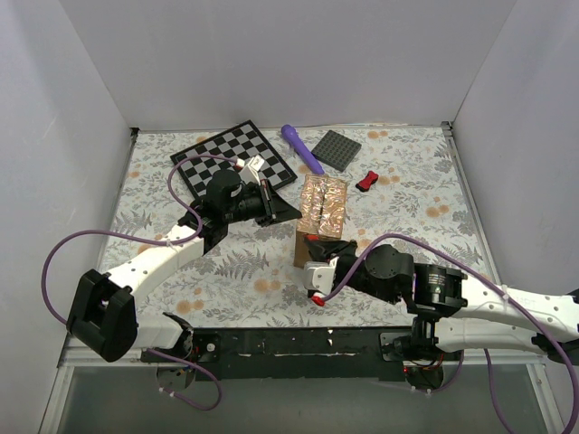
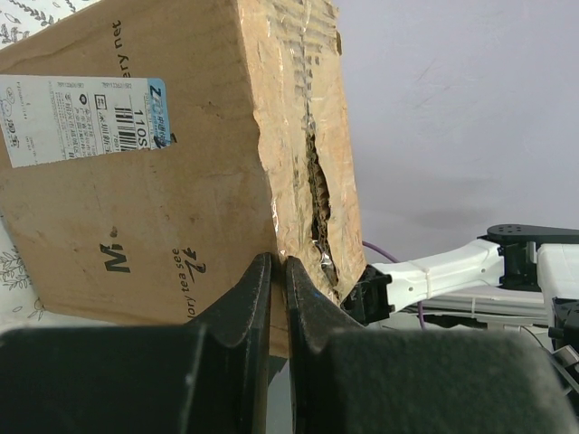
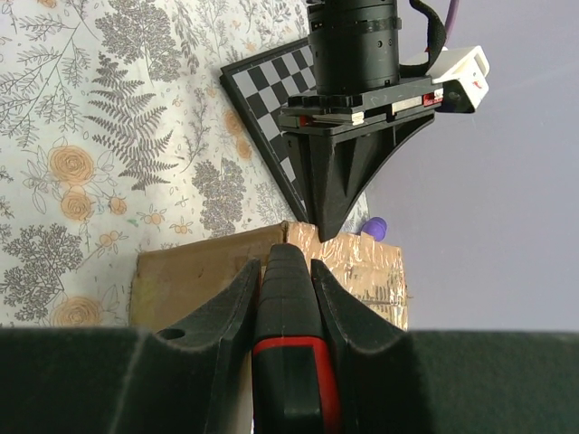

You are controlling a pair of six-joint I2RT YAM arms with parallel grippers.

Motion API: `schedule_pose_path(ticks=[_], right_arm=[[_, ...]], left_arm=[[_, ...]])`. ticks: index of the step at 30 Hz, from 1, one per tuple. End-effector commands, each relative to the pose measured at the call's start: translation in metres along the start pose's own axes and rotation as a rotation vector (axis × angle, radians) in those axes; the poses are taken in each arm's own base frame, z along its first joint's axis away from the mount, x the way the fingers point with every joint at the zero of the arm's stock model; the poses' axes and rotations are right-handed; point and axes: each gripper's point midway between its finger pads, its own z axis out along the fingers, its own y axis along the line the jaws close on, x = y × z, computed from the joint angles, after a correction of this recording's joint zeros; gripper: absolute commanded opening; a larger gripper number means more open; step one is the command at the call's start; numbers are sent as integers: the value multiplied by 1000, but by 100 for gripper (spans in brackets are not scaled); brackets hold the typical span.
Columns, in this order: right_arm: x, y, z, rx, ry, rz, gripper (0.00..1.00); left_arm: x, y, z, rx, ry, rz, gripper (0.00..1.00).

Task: Unpack the express box
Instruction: Cut the express box at the center of the board.

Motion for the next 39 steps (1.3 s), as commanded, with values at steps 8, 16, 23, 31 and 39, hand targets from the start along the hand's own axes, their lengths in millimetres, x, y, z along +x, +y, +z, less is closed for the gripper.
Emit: schedule_pose_path(ticks=[8, 16, 23, 31, 39], right_arm=[[7, -14, -22, 31, 34, -8, 1], [21, -8, -29, 12, 92, -24, 1], [30, -11, -35, 25, 130, -34, 1], [29, -27, -49, 82, 134, -33, 1], [37, -31, -55, 105, 162, -56, 1]], left_arm=[[13, 4, -5, 7, 69, -9, 0], [9, 0, -8, 41, 65, -8, 0], [10, -1, -9, 53, 69, -8, 0], [10, 0, -10, 57, 69, -10, 0], [12, 0, -11, 58, 70, -13, 0]])
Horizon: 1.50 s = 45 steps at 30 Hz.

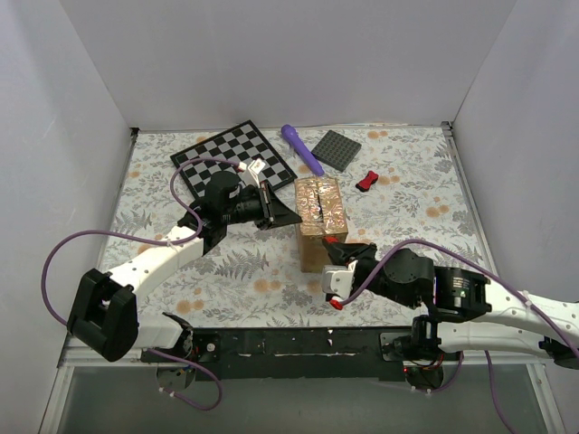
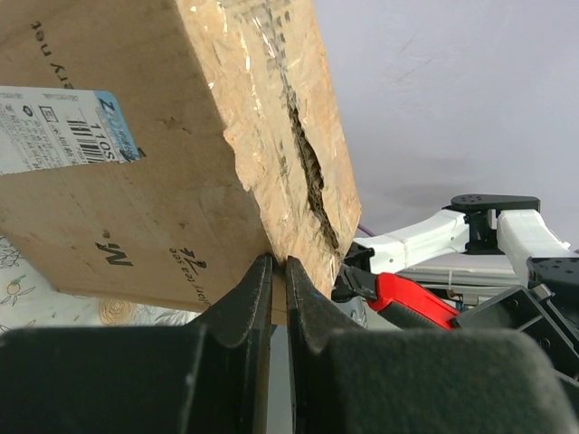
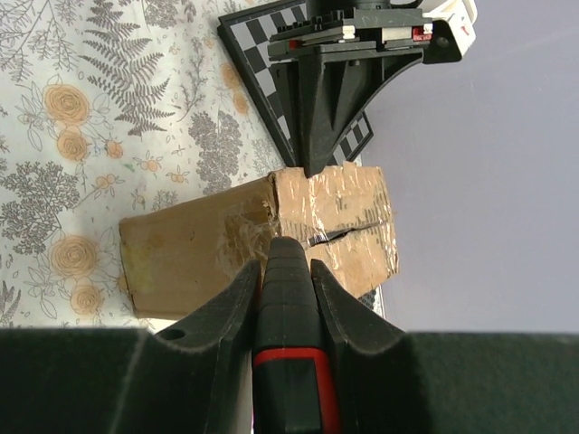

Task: Unpack the express box
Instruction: Cut the express box at the center of the board.

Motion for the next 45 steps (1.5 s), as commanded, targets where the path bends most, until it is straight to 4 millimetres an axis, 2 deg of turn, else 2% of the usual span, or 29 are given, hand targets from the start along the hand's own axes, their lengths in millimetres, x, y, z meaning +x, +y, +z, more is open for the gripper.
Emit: schedule_pose_path(ticks=[1, 14, 21, 24, 25, 26, 28, 29, 32, 34, 39, 45], right_arm=[[18, -29, -20, 118, 99, -26, 1], [32, -30, -31, 137, 143, -53, 1], [23, -29, -28, 127, 95, -32, 1], [18, -27, -22, 118, 76, -23, 1], [14, -28, -20, 121, 64, -16, 1], [12, -27, -19, 120, 56, -11, 1], [8, -25, -12, 105, 46, -9, 1], [6, -24, -10, 103, 40, -5, 1], [-1, -22, -1, 91, 17, 9, 1], [-10, -22, 5, 88, -12, 19, 1], [-23, -21, 16, 70, -46, 32, 1], [-31, -18, 25, 55, -71, 42, 1]], left_arm=[[5, 0, -6, 13, 18, 22, 0], [2, 1, -8, 12, 13, 24, 0], [-3, -2, -10, 24, -20, 21, 0], [-6, -7, -10, 35, -35, 22, 40], [-8, -8, -11, 33, -44, 19, 48], [-9, -8, -11, 29, -52, 10, 59], [-14, -13, -13, 36, -83, 9, 68], [-14, -13, -14, 36, -90, 7, 76], [-14, -19, -16, 51, -97, 11, 83], [-12, -19, -15, 51, -90, 23, 84], [-6, -20, -10, 62, -50, 24, 80], [10, -9, 3, 49, 33, -3, 74]])
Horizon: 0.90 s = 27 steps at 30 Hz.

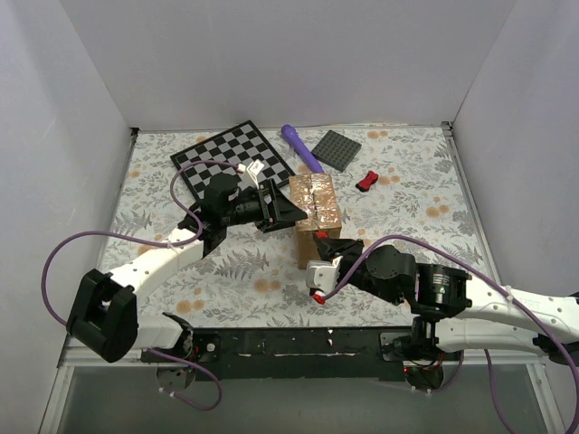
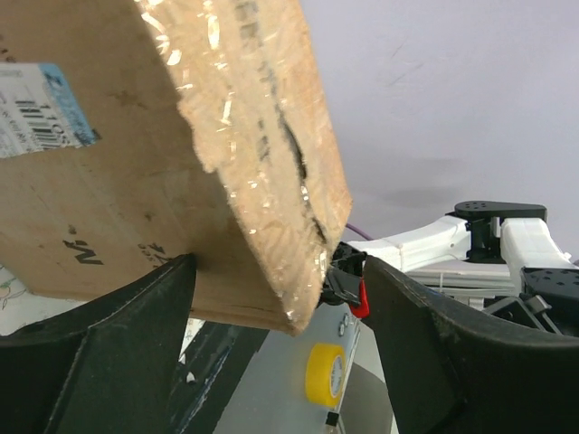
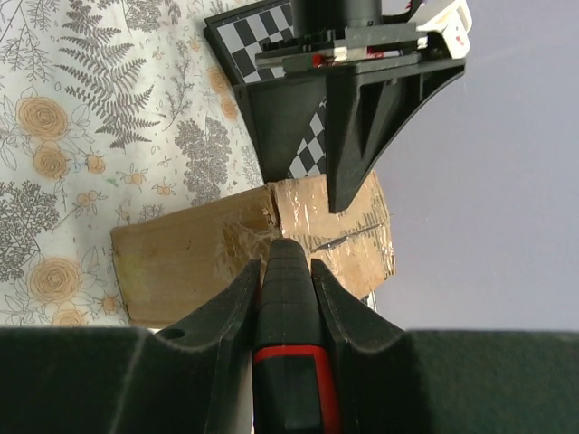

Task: Unpack the express box
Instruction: Cut the express box at the center of the board.

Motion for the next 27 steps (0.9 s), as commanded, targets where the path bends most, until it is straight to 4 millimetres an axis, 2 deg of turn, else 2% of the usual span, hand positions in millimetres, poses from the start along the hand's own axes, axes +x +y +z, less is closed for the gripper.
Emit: schedule_pose_path(ticks=[1, 4, 5, 8, 14, 15, 18, 24, 27], right_arm=[[-25, -15, 2, 31, -89, 61, 1], [-27, -13, 4, 24, -92, 63, 1], [-27, -13, 5, 23, -94, 63, 1], [-28, -12, 5, 16, -98, 64, 1], [-28, -12, 5, 14, -100, 64, 1], [-28, -10, 6, 10, -99, 62, 1], [-29, -18, 3, 40, -100, 66, 1], [-48, -50, -9, 144, -178, 87, 1], [-54, -49, -7, 130, -197, 81, 1]], left_arm=[[9, -2, 7, 16, 59, 12, 71], [13, 5, 11, 5, 86, 6, 64], [13, 4, 12, 9, 93, 9, 55], [13, 6, 14, 9, 106, 4, 43], [12, 5, 17, 18, 105, 4, 27], [11, 4, 17, 21, 102, 8, 18], [12, 4, 17, 23, 103, 14, 0], [11, 4, 17, 17, 110, 22, 0], [10, 1, 16, 16, 120, 32, 0]])
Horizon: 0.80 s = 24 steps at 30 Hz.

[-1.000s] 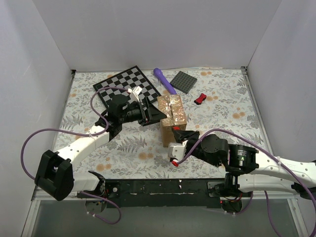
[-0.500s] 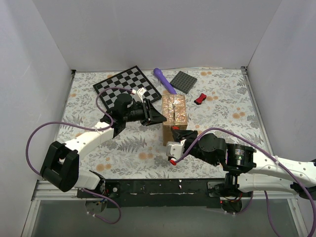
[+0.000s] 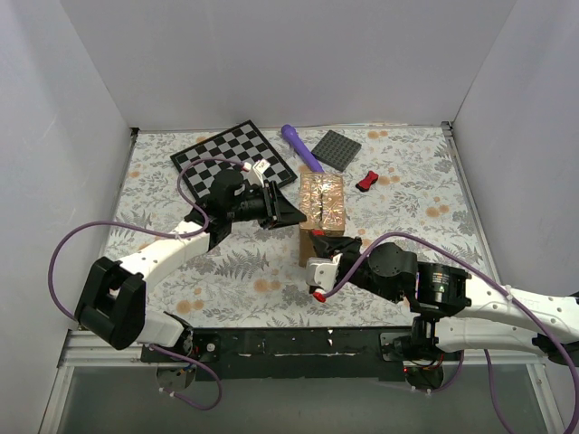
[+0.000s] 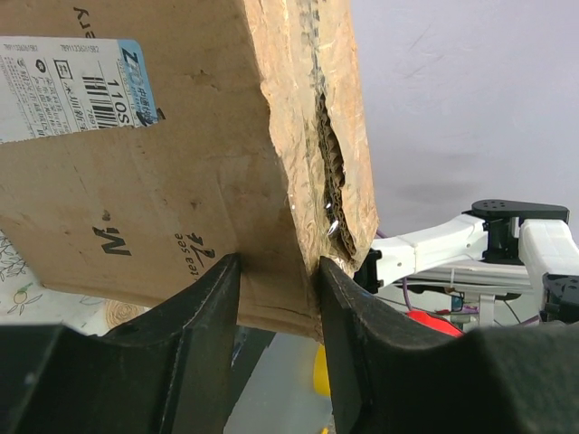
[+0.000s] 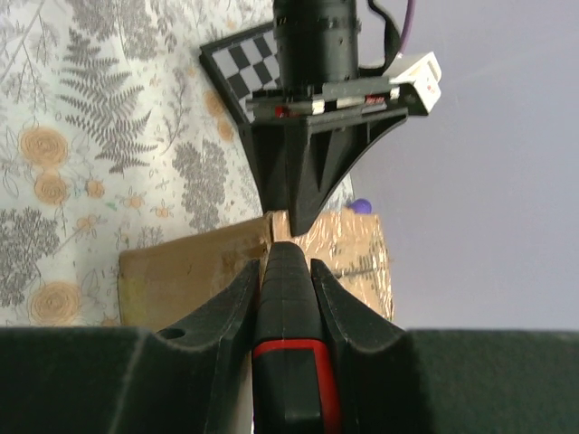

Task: Unpack the express box
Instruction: Cut the express box at the center of the board.

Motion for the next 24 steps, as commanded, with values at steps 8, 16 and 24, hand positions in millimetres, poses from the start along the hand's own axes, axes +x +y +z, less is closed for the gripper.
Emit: schedule_pose_path(ticks=[8, 16, 24], right_arm=[[-42, -29, 1, 65, -151, 26, 1], [-29, -16, -1, 30, -108, 34, 1], [-22, -8, -4, -1, -86, 53, 1]], left_arm=[[9, -16, 1, 37, 79, 48, 0], [10, -15, 1, 36, 83, 43, 0], [10, -17, 1, 44, 87, 41, 0]])
